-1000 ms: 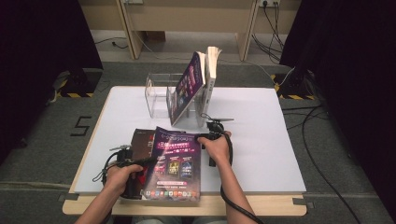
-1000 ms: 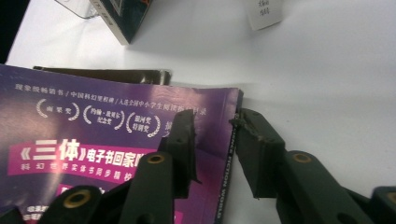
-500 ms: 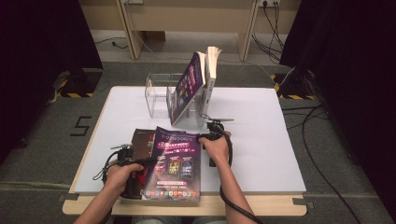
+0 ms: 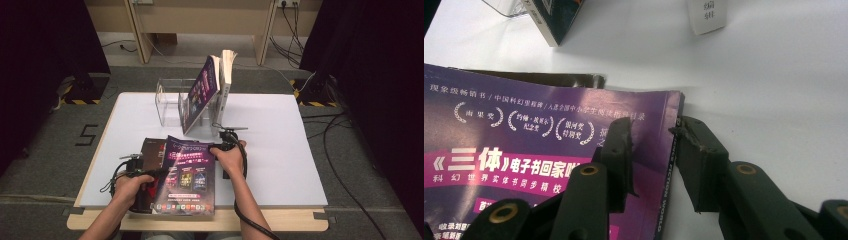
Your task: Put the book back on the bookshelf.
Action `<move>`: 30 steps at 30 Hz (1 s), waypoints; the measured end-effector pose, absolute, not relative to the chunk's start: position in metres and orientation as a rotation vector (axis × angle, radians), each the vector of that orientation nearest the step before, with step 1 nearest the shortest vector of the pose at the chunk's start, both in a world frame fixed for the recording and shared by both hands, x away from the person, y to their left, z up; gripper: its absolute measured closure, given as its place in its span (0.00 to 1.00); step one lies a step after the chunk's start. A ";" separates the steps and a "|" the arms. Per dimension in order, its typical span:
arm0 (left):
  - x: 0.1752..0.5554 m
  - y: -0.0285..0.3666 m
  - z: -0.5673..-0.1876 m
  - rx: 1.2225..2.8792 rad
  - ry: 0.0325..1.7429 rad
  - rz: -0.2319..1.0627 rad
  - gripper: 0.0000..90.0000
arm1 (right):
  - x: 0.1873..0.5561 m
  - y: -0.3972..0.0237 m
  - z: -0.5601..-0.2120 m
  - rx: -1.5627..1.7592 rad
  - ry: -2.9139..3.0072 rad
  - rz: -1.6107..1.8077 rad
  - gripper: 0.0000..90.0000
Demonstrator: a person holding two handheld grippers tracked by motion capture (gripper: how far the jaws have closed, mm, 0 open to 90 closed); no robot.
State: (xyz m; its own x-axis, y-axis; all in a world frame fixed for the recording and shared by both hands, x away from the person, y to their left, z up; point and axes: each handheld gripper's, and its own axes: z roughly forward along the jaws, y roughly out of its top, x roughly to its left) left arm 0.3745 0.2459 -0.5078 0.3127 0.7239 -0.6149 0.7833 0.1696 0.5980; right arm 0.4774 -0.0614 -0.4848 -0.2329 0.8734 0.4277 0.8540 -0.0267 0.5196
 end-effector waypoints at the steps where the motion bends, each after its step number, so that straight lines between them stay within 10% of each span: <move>1: 0.374 0.245 -0.508 1.559 1.419 -0.066 0.93 | 0.477 -0.061 -0.485 1.926 2.169 1.125 0.74; 30: 0.372 0.243 -0.507 1.586 1.393 -0.027 0.93 | 0.479 -0.063 -0.485 1.904 2.193 1.107 0.81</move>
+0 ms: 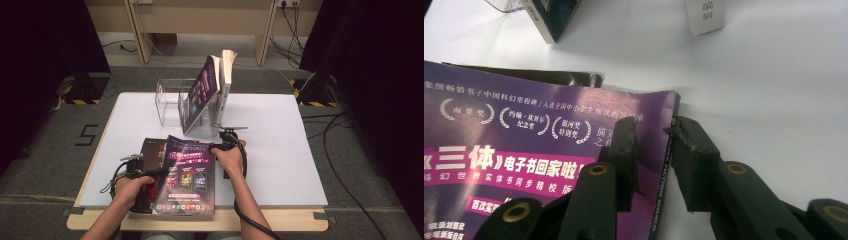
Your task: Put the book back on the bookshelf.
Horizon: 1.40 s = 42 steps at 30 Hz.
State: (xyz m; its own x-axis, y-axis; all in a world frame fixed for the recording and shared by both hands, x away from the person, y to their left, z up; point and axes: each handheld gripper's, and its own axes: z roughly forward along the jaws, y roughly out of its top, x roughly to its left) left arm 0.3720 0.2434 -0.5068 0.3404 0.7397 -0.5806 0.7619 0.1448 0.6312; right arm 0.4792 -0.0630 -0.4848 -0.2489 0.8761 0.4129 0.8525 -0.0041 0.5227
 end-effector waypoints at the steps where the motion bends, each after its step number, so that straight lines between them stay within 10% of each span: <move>1: 0.372 0.243 -0.507 1.587 1.394 -0.029 0.93 | 0.479 -0.064 -0.485 1.915 2.191 1.113 0.82; 13: 0.374 0.245 -0.507 1.578 1.398 -0.047 0.93 | 0.483 -0.064 -0.484 1.969 2.199 1.174 0.65; 32: 0.376 0.244 -0.507 1.583 1.402 -0.058 0.93 | 0.478 -0.069 -0.481 1.980 2.132 1.233 0.91; 42: 0.377 0.245 -0.509 1.564 1.404 -0.071 0.93 | 0.482 -0.069 -0.491 2.069 2.179 1.302 0.81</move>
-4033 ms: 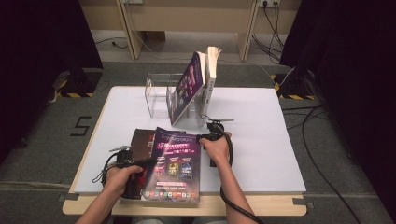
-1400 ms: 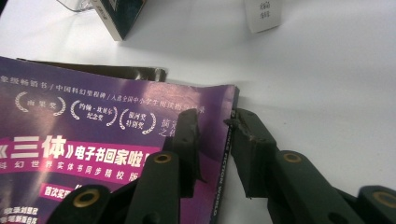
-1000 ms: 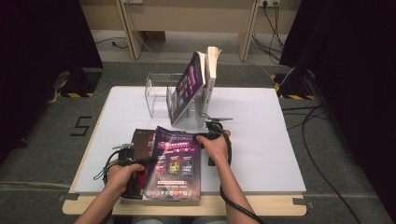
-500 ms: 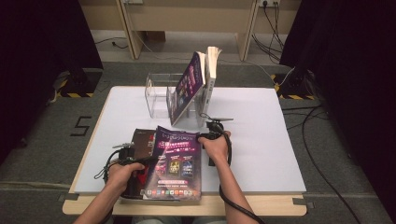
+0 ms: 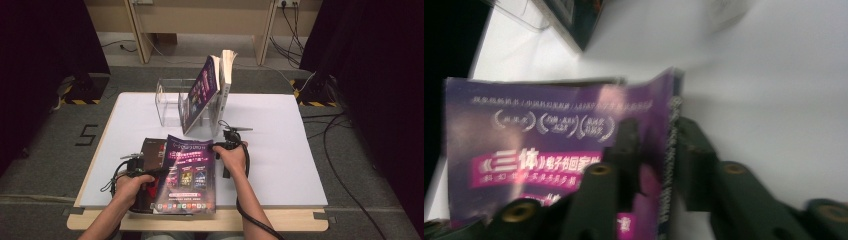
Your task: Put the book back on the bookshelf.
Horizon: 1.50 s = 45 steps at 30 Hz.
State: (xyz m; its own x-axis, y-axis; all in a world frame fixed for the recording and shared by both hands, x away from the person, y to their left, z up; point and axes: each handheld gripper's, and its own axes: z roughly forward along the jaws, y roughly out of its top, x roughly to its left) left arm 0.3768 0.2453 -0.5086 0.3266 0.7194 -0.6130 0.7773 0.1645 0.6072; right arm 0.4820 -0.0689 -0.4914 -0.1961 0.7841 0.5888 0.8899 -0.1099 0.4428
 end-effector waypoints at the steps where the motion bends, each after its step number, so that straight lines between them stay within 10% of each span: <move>1: 0.377 0.245 -0.509 1.565 1.401 -0.069 0.93 | 0.481 -0.069 -0.492 -1.904 -2.003 -1.203 0.82; 14: 0.375 0.245 -0.504 1.628 1.378 0.002 0.87 | 0.478 -0.064 -0.482 -1.897 -2.060 -1.227 0.93; 23: 0.366 0.248 -0.490 1.604 1.391 0.171 0.40 | 0.457 -0.062 -0.466 -1.860 -2.048 -1.461 0.94; 45: 0.351 0.271 -0.491 1.480 1.401 0.256 0.39 | 0.408 -0.039 -0.376 -1.635 -2.138 -2.041 0.94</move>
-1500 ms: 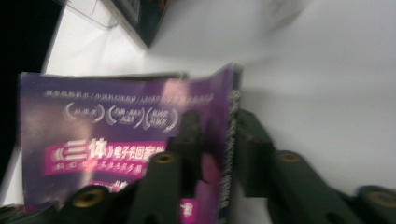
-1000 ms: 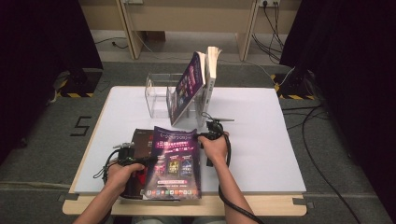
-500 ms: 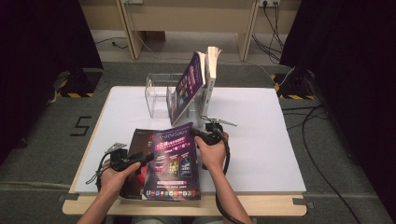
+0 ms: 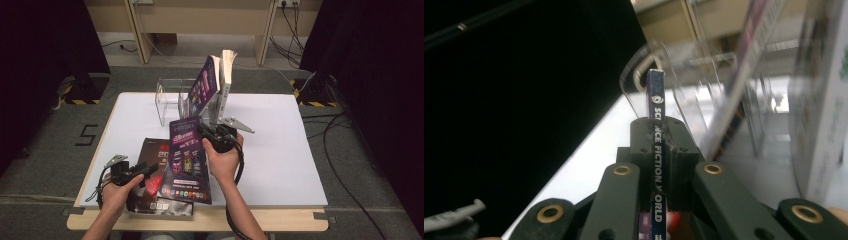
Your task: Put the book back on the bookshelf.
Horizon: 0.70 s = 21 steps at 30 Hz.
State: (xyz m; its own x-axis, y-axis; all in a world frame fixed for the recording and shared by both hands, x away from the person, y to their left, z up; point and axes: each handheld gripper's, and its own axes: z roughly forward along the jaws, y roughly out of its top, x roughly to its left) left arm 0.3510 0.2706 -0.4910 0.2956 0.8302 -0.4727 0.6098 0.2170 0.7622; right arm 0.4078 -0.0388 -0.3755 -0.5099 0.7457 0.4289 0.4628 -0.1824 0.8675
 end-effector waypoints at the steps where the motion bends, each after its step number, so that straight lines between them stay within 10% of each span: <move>1: 0.351 0.271 -0.491 1.479 1.403 0.256 0.39 | 0.407 -0.039 -0.373 1.394 1.830 1.762 0.94; 21: 0.351 0.271 -0.497 1.483 1.413 0.256 0.40 | 0.409 -0.036 -0.309 1.203 1.617 1.863 0.94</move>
State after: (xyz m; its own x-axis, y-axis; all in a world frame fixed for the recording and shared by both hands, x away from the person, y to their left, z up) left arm 0.3509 0.2706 -0.4971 0.2868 0.8341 -0.4711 0.6155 0.2164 0.7579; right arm 0.4088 -0.0362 -0.3085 -0.5531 0.7587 0.3441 0.2339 -0.2551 0.9382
